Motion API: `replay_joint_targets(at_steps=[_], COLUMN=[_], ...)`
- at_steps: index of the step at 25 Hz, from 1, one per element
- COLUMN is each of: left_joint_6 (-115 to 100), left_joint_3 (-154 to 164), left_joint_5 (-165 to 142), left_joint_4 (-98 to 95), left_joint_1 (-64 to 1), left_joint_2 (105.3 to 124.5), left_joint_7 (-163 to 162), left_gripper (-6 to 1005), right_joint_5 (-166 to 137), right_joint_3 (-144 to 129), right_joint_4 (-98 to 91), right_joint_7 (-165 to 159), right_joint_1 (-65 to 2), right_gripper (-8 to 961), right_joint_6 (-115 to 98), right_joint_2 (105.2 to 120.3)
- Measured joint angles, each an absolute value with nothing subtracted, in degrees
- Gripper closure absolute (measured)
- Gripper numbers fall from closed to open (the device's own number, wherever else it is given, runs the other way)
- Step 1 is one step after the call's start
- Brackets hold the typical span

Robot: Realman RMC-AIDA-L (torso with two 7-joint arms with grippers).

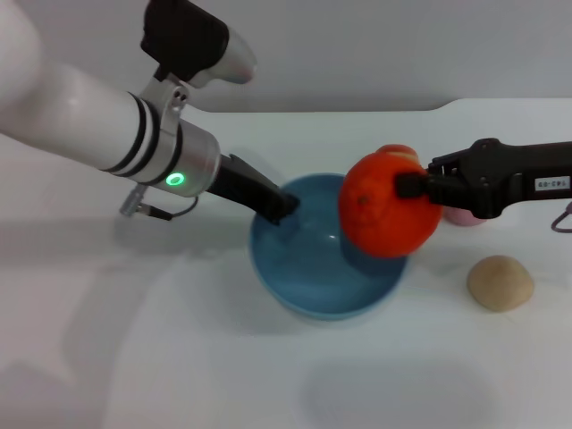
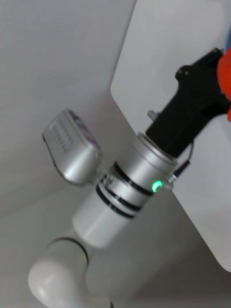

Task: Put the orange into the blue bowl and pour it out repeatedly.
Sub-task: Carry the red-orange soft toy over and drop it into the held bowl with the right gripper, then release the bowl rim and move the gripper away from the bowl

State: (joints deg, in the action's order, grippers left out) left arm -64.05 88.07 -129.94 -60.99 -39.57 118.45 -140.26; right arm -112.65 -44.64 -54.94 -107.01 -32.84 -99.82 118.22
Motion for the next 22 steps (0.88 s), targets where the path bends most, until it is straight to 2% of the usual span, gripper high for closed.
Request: replay_joint_targets(at_steps=[17, 19, 22], left_joint_6=[-63.46, -63.43, -62.97], left_joint_3=[90.17, 90.48, 92.6], left_joint_5=[-128.05, -127.89, -127.74], left_joint_4=[-60.94, -60.77, -60.6], left_joint_1=[-39.51, -39.28, -38.7], left_joint_2=[118.26, 118.31, 118.44], left_joint_7=[-139.82, -139.89, -140.11], left_gripper=[999, 999, 999], right_joint_5=[-112.37, -111.92, -111.75], right_joint_3=[-42.75, -40.41, -38.27], right_joint_4=[-47.69, -47.61, -47.62], right_joint_7=[-104.6, -104.49, -104.47], right_joint_1=[-33.47, -32.85, -31.75], right_gripper=[776, 541, 509], right_joint_6=[-97.29, -97.03, -96.57], right_joint_2=[118.21, 118.21, 118.15])
